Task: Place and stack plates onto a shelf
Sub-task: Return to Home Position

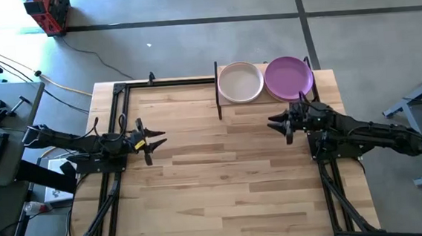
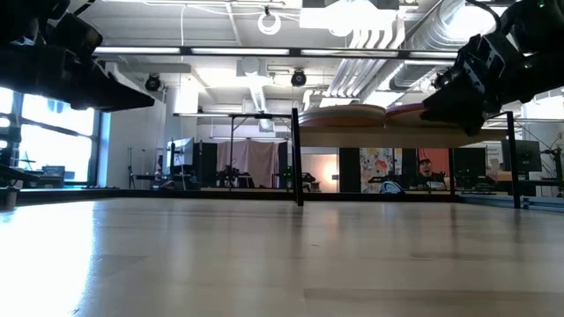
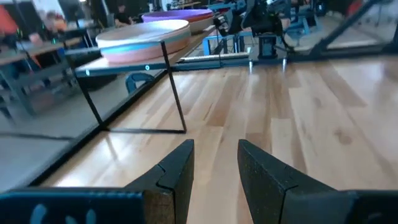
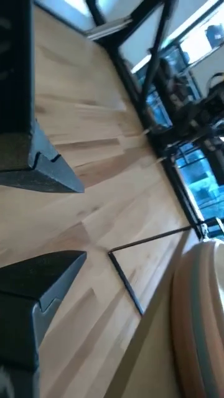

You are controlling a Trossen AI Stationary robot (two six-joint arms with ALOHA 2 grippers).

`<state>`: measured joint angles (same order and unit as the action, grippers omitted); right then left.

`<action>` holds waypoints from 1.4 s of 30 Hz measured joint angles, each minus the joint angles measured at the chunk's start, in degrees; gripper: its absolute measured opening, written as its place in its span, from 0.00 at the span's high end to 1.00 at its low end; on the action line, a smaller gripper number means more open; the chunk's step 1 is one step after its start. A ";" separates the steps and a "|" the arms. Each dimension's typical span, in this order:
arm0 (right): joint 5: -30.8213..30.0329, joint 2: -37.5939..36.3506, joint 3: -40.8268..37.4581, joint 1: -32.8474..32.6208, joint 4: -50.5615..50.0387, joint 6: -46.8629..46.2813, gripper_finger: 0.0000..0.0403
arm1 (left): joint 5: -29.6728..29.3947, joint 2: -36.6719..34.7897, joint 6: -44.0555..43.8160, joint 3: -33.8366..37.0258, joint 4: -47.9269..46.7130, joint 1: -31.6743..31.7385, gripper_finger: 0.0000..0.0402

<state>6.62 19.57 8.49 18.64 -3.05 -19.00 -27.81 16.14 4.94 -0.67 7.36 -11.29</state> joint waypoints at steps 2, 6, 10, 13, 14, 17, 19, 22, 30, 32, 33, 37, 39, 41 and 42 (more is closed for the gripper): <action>0.01 0.00 0.00 0.00 -1.39 1.25 0.65 | 0.00 0.00 2.40 0.01 0.28 0.00 0.72; 0.01 0.00 0.00 0.00 -4.57 1.00 0.65 | -0.04 0.00 4.39 0.00 0.25 0.00 0.72; 0.06 0.02 0.00 0.00 -5.47 -0.16 0.65 | -0.02 0.00 5.87 0.00 0.17 0.00 0.72; 0.06 0.02 0.00 0.00 -5.46 -0.63 0.65 | -0.02 0.00 5.00 0.00 0.15 -0.02 0.72; 0.08 0.02 0.00 0.00 -5.44 -0.95 0.65 | -0.02 0.00 4.71 0.00 0.15 -0.02 0.72; 0.12 0.02 0.00 0.02 -5.44 -1.82 0.65 | -0.02 0.00 4.73 0.00 0.13 -0.02 0.72; 0.24 0.02 0.00 0.00 -5.43 -1.54 0.65 | -0.01 0.00 4.73 0.00 0.13 -0.02 0.72; 0.27 0.02 0.00 0.00 -5.42 -1.70 0.65 | 0.00 0.00 4.71 -0.02 0.13 -0.02 0.72; 0.25 0.02 0.00 0.02 -5.40 -1.56 0.65 | 0.00 0.00 4.71 -0.02 0.13 -0.02 0.72; 0.25 -0.17 0.00 0.00 -5.52 -1.53 0.65 | 0.00 0.00 4.71 -0.02 0.12 -0.02 0.72; 0.25 -0.45 0.00 0.00 -5.72 -1.53 0.65 | 0.00 0.00 4.71 -0.02 0.13 -0.01 0.72; 0.25 -2.57 0.00 -0.03 -5.85 -1.53 0.65 | 0.00 -0.04 4.71 -0.02 0.13 0.00 0.72; 0.23 -4.52 0.00 -0.03 -5.99 -1.53 0.65 | 0.00 -0.15 4.71 -0.05 0.13 0.00 0.72; 0.23 -6.61 0.00 -0.03 -6.07 -1.53 0.65 | 0.02 -0.53 4.71 -0.05 0.13 0.00 0.72; 0.23 -7.43 0.00 -0.03 -6.05 -1.53 0.65 | 0.00 -0.73 4.71 -0.05 0.15 0.00 0.72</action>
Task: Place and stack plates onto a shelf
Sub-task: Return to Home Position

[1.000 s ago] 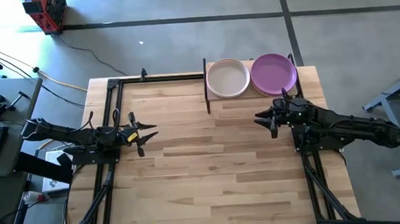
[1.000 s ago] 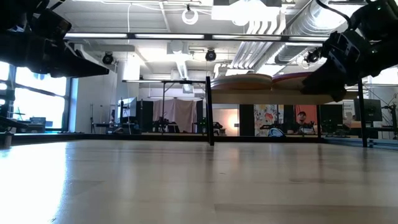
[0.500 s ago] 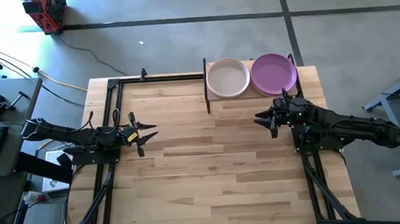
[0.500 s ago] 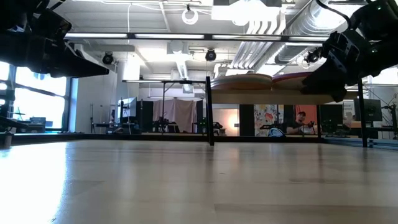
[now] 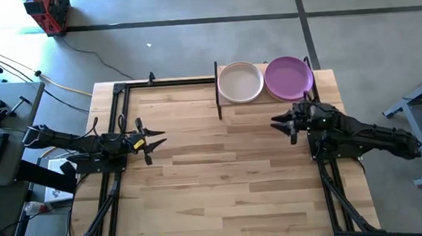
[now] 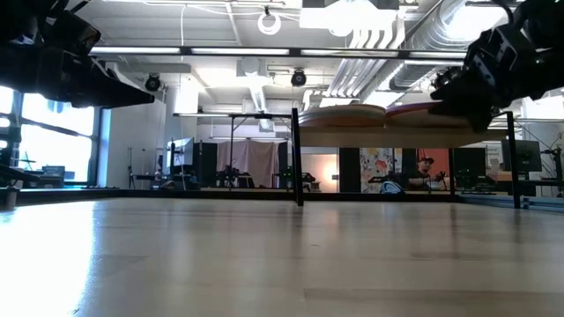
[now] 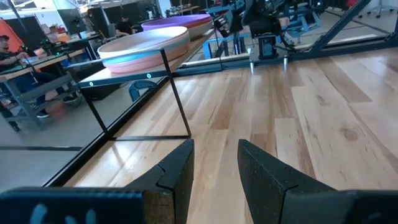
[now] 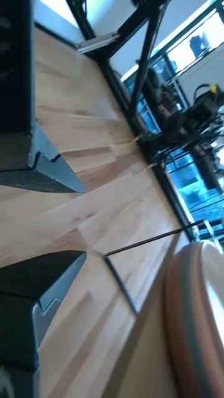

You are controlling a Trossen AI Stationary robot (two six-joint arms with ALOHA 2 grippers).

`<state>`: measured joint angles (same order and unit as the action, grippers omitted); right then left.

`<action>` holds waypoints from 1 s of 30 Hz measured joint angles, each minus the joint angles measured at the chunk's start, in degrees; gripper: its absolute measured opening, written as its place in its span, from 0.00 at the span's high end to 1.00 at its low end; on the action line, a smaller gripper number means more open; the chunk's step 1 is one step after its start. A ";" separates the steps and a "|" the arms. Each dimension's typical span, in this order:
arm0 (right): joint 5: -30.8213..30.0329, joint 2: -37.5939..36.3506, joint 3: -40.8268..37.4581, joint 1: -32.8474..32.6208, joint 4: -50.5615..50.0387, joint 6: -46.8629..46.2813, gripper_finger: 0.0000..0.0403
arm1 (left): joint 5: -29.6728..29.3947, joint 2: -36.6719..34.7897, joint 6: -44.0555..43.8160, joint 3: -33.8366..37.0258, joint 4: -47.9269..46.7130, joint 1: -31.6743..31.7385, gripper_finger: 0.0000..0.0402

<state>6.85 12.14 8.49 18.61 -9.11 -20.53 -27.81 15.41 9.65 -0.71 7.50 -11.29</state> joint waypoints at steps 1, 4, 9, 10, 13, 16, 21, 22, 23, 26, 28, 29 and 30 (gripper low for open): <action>0.00 -0.69 0.00 0.00 -0.02 0.00 0.65 | 0.00 -0.09 0.00 -0.02 0.02 0.00 0.72; 0.00 -2.28 0.00 0.00 -0.09 0.01 0.65 | 0.02 -0.82 0.00 -0.04 -0.03 0.00 0.72; -0.02 -3.79 0.00 0.00 -0.15 0.02 0.65 | 0.03 -2.70 -0.01 -0.04 -0.02 0.00 0.72; -0.02 -4.12 0.00 0.00 -0.13 0.02 0.65 | 0.02 -3.14 -0.01 -0.03 0.02 0.00 0.72; -0.04 -5.13 0.00 0.00 -0.13 0.02 0.65 | 0.03 -4.47 0.00 -0.04 0.03 0.28 0.72; -0.07 -6.30 0.00 0.00 -0.13 0.02 0.65 | 0.04 -5.67 -0.02 -0.04 -0.05 1.35 0.72; -0.22 -8.31 0.00 0.00 -0.11 0.02 0.65 | 0.03 -7.51 -0.02 -0.04 -0.03 3.96 0.72; -0.22 -8.67 0.00 -0.02 -0.13 0.02 0.65 | 0.03 -7.81 -0.02 -0.04 0.04 4.57 0.72; -0.22 -9.00 0.00 0.00 -0.11 0.02 0.65 | 0.02 -8.05 -0.02 -0.04 0.02 5.18 0.72; -0.21 -9.68 0.00 -0.02 -0.13 0.02 0.65 | 0.02 -8.69 -0.02 -0.04 -0.04 6.98 0.72; -0.20 -9.71 0.00 -0.02 -0.12 0.02 0.65 | 0.02 -9.22 -0.02 -0.04 -0.07 8.10 0.72; -0.20 -9.71 0.00 -0.02 -0.14 0.02 0.65 | 0.02 -9.51 -0.02 -0.04 -0.05 8.63 0.72; -0.20 -9.71 0.00 -0.02 -0.13 0.02 0.65 | 0.02 -9.85 -0.02 -0.04 -0.01 9.14 0.72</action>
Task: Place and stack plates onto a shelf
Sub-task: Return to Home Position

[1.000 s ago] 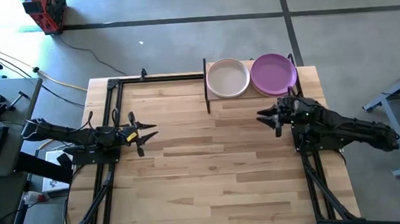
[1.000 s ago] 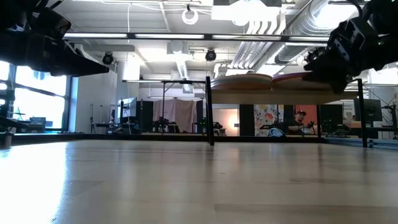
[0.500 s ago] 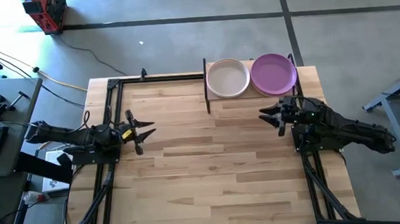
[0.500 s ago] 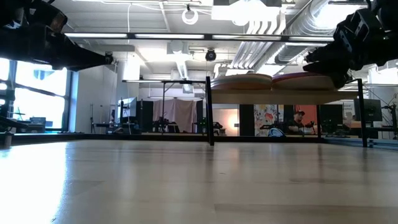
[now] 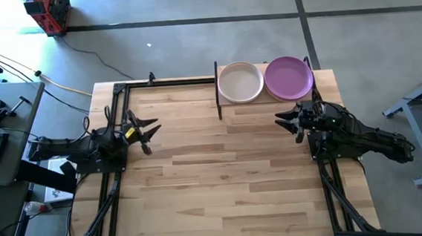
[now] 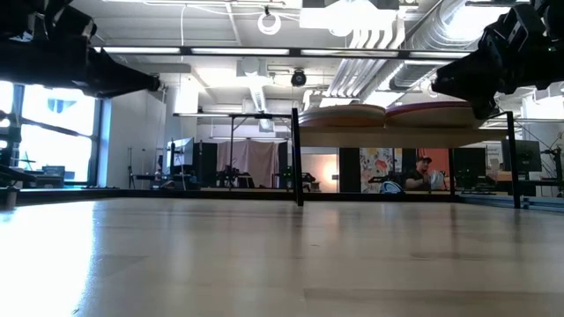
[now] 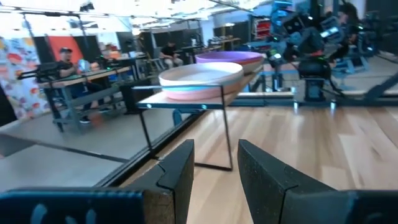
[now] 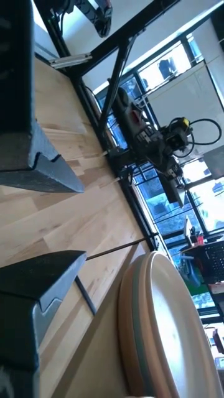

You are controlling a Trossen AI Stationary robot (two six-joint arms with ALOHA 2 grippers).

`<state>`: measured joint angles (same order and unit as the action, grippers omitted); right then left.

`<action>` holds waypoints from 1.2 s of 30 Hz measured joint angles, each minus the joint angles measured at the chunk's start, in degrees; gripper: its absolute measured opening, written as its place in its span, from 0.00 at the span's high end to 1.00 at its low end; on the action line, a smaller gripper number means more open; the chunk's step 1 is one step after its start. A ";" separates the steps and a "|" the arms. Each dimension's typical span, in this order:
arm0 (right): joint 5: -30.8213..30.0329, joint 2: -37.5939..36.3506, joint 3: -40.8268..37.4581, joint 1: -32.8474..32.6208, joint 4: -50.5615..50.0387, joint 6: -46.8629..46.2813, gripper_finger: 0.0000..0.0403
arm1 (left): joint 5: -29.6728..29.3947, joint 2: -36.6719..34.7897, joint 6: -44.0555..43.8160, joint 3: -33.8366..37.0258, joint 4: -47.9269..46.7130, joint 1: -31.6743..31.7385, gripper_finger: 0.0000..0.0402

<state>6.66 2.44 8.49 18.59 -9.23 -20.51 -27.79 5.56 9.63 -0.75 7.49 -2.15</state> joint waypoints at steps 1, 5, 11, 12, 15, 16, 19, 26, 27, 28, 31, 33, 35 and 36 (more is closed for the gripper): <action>0.00 0.00 0.00 0.00 0.00 0.00 0.65 | 0.00 -0.34 0.00 0.00 0.00 0.53 0.72; 0.01 -0.02 0.00 0.00 0.00 0.00 0.65 | 0.00 -2.30 0.00 0.00 -0.01 2.38 0.72; 0.04 -0.02 0.00 0.00 -0.02 0.00 0.65 | -0.01 -5.03 0.00 0.00 0.01 4.05 0.72; 0.04 -0.02 0.00 0.02 0.00 0.00 0.65 | -0.02 -5.26 0.00 0.00 0.01 4.09 0.72; 0.26 -0.02 0.00 0.00 -0.02 0.00 0.65 | -0.01 -5.35 0.00 0.00 -0.03 4.08 0.72; 0.30 -0.02 0.00 0.00 -0.02 0.00 0.65 | -0.02 -5.31 0.00 0.00 0.00 4.08 0.72; 0.31 -0.02 0.00 0.02 -0.02 0.00 0.65 | -0.02 -5.04 0.01 0.00 -0.06 4.08 0.72; 0.28 -0.02 0.00 0.02 -0.02 0.00 0.65 | 0.00 -5.02 0.00 0.00 -0.03 4.06 0.72; 0.26 -0.02 0.00 0.00 -0.02 0.00 0.65 | -0.02 -5.02 0.00 0.00 -0.03 4.06 0.72; 0.26 0.00 0.00 0.02 -0.02 0.00 0.65 | -0.02 -5.02 0.00 0.00 -0.03 4.06 0.72; 0.24 0.00 0.00 0.00 -0.02 0.00 0.65 | -0.02 -5.00 0.01 0.00 -0.03 4.06 0.72; 0.24 0.00 0.00 0.02 -0.02 0.00 0.65 | -0.02 -5.00 0.02 0.00 -0.03 4.06 0.72; 0.22 0.00 0.00 0.01 -0.02 0.00 0.65 | -0.02 -4.98 0.00 0.00 -0.03 4.06 0.72; 0.22 0.00 0.00 0.01 -0.02 0.00 0.65 | -0.02 -4.98 0.02 0.00 -0.03 4.06 0.72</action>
